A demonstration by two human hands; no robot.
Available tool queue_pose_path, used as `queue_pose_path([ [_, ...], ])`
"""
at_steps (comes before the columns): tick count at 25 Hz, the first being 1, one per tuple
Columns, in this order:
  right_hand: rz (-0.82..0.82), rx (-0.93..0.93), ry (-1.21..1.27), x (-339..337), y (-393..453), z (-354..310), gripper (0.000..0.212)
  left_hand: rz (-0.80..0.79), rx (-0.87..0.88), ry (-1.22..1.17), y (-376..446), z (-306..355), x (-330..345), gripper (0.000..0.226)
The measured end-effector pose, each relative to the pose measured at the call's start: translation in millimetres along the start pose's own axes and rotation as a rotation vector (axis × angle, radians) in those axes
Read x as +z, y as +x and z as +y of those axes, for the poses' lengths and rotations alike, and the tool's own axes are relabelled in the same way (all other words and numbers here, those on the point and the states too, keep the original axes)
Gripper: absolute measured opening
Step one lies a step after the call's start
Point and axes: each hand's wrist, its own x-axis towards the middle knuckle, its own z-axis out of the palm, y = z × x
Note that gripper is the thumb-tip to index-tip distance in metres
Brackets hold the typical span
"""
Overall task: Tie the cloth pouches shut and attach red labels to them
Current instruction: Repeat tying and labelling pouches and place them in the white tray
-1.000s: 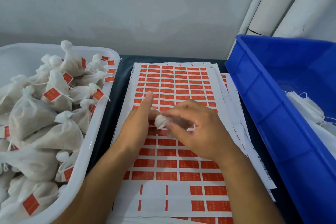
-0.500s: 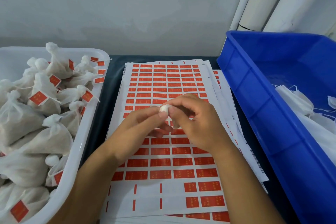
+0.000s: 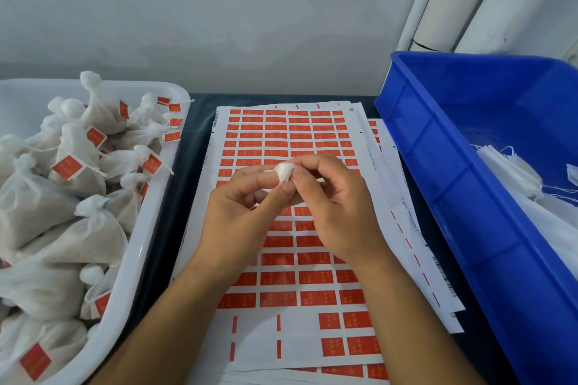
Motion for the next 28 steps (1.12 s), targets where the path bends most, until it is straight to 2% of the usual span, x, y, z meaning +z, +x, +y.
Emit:
queue_pose_path([
  [6, 0.016, 0.078, 0.074, 1.3, -0.3, -1.9, 0.013, 0.157, -0.081, -0.032, -2.2, 3.2, 0.6, 0.02],
  [15, -0.057, 0.414, 0.152, 2.9, 1.1, 0.7, 0.021, 0.184, -0.223, 0.084, 0.5, -1.2, 1.7, 0.013],
  [21, -0.124, 0.682, 0.517, 0.0, 2.6, 2.9, 0.027, 0.131, -0.201, 0.154, -1.3, -4.0, 5.7, 0.014],
  [24, -0.168, 0.729, 0.626, -2.0, 3.4, 5.7, 0.034, 0.119, -0.182, 0.169, -0.9, -7.2, 5.8, 0.012],
  [28, -0.159, 0.729, 0.614, -4.7, 3.8, 4.3, 0.025, 0.2, -0.11, 0.302, 1.6, -13.3, 6.9, 0.008],
])
